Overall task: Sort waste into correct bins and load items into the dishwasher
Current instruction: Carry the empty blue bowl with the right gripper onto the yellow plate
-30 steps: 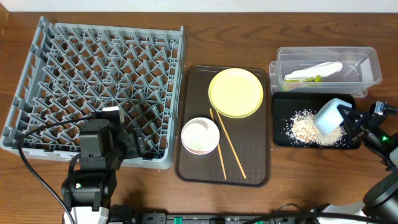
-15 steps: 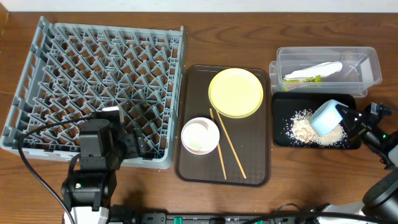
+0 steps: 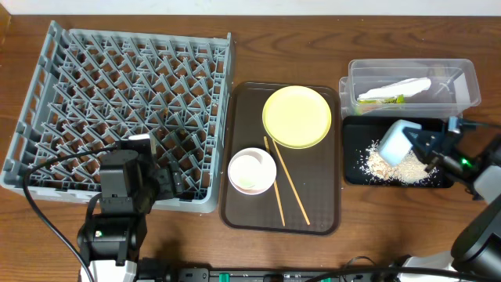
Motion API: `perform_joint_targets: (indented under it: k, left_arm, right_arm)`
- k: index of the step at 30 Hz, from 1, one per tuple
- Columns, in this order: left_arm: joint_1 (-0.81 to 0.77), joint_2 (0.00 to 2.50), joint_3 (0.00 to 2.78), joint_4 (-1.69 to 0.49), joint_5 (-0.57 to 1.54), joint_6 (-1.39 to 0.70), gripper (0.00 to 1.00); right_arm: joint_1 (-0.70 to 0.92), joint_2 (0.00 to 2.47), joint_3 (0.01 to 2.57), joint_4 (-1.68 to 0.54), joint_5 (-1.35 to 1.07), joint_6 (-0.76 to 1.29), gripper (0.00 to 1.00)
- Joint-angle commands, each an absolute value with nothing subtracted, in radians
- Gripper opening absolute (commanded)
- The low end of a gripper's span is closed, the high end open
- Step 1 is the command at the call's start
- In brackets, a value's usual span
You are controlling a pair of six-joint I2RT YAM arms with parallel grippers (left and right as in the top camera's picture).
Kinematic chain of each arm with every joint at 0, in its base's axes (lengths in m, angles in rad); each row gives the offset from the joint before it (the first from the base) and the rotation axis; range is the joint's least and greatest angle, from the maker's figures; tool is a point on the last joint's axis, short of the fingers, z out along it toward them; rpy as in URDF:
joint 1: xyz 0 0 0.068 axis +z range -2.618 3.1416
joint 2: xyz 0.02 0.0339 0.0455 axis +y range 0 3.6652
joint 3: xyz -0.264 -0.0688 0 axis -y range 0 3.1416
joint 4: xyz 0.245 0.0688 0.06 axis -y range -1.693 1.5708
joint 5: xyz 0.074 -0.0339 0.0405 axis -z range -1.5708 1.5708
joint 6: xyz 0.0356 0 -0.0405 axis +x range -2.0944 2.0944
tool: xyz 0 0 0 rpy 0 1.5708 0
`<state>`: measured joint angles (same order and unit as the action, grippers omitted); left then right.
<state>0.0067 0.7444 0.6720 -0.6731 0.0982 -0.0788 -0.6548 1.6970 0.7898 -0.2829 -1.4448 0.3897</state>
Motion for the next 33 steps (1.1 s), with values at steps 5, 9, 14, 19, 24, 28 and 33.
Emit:
perform_joint_targets:
  k: [5, 9, 14, 19, 24, 28, 33]
  left_arm:
    - [0.010, 0.744, 0.698, -0.673, 0.097, -0.087, 0.85]
    - [0.010, 0.744, 0.698, -0.673, 0.097, -0.087, 0.85]
    - [0.010, 0.744, 0.698, -0.673, 0.097, -0.087, 0.85]
    - [0.010, 0.744, 0.698, -0.673, 0.097, -0.087, 0.85]
    - [0.010, 0.744, 0.698, -0.673, 0.097, -0.087, 0.85]
    - [0.010, 0.744, 0.698, -0.673, 0.097, -0.087, 0.86]
    - [0.010, 0.744, 0.698, -0.673, 0.097, -0.087, 0.85]
  right_arm:
    - [-0.533, 1.592, 0.809, -0.297, -1.355, 0.369, 0.01]
    - [-0.437, 1.493, 0.809, -0.361, -1.161, 0.364, 0.01]
    - [-0.291, 1.356, 0.812, -0.410, -0.957, 0.364, 0.01]
    - [-0.122, 1.258, 0.818, -0.417, -0.751, 0.365, 0.01]
    - [0.067, 1.254, 0.901, -0.476, -0.540, 0.321, 0.01]
    - [0.200, 1.276, 1.000, -0.522, -0.355, 0.250, 0.01]
    - [0.314, 1.336, 1.085, -0.503, -0.226, 0.094, 0.01]
